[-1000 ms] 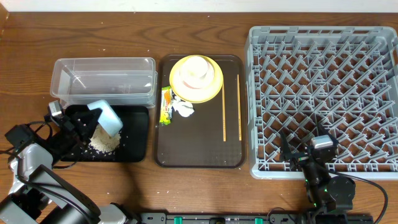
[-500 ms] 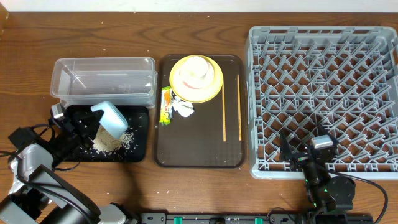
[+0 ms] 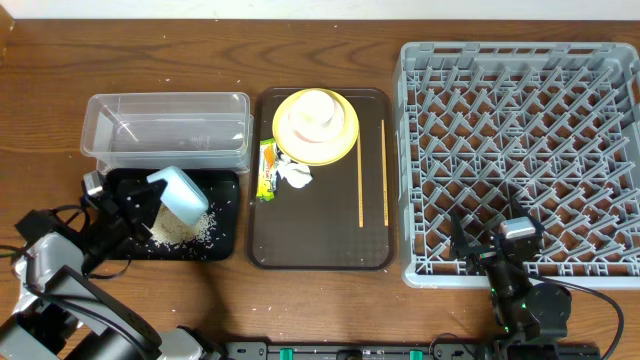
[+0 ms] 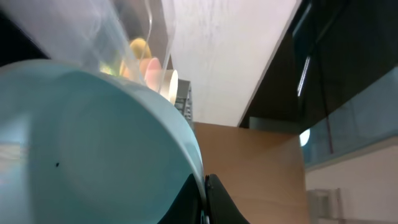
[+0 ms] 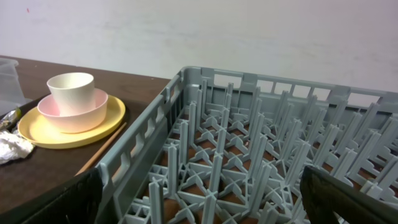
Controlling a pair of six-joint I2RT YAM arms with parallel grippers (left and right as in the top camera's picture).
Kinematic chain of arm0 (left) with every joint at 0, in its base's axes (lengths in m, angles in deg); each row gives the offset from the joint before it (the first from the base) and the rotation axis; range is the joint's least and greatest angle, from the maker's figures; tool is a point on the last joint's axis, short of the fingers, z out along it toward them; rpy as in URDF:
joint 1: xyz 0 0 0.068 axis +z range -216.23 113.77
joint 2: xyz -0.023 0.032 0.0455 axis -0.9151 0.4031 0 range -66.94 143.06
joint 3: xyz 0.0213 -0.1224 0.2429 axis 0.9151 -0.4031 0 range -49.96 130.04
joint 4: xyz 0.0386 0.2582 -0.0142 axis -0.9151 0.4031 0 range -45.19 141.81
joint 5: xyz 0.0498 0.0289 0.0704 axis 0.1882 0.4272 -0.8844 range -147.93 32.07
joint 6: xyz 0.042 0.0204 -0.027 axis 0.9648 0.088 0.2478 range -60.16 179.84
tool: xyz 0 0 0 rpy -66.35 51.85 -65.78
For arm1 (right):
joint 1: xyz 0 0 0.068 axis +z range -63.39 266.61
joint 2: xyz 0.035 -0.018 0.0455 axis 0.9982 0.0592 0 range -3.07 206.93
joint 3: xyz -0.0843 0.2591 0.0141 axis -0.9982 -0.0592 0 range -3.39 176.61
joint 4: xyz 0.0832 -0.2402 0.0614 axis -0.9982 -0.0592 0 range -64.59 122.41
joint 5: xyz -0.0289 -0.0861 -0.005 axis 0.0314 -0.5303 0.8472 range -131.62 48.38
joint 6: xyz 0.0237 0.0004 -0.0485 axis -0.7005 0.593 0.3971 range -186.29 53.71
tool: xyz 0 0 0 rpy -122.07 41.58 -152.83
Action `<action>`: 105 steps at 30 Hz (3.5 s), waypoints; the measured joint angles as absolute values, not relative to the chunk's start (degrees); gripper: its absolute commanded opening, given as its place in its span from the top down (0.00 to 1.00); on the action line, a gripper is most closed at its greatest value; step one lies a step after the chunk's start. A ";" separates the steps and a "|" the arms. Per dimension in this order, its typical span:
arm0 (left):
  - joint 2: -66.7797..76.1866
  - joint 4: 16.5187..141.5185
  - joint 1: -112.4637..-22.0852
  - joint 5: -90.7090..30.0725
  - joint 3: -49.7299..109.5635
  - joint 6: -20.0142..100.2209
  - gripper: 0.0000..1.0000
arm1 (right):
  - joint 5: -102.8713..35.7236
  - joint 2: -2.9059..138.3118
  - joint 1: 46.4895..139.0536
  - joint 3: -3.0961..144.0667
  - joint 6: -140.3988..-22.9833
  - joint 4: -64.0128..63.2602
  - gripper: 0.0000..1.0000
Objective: Sort waste into correct bins and load items into the dishwasher rack
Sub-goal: 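Tilt the blue bowl to pour the rice onto the black tray, then return the empty blue bowl to the brown tray and release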
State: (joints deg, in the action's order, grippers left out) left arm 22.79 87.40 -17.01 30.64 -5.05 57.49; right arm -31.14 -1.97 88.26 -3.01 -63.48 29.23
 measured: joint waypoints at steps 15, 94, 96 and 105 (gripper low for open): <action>21.52 87.60 -16.40 30.68 -5.27 58.56 0.94 | -31.14 -1.97 88.26 -3.01 -63.48 29.21 0.01; 7.03 72.12 -102.98 -45.79 -1.01 29.93 0.94 | -31.14 -1.97 88.26 -3.01 -63.48 29.21 0.01; 8.89 70.46 -104.97 -48.11 -1.01 29.75 0.94 | -31.14 -1.97 88.26 -3.01 -63.48 29.21 0.01; 14.81 69.19 -106.58 -52.66 -1.01 29.54 0.94 | -31.14 -1.97 88.26 -3.01 -63.48 29.23 0.01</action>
State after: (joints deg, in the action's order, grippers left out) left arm 14.81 69.19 -106.58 -52.66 -1.01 29.54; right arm -31.14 -1.97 88.26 -3.01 -63.48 29.23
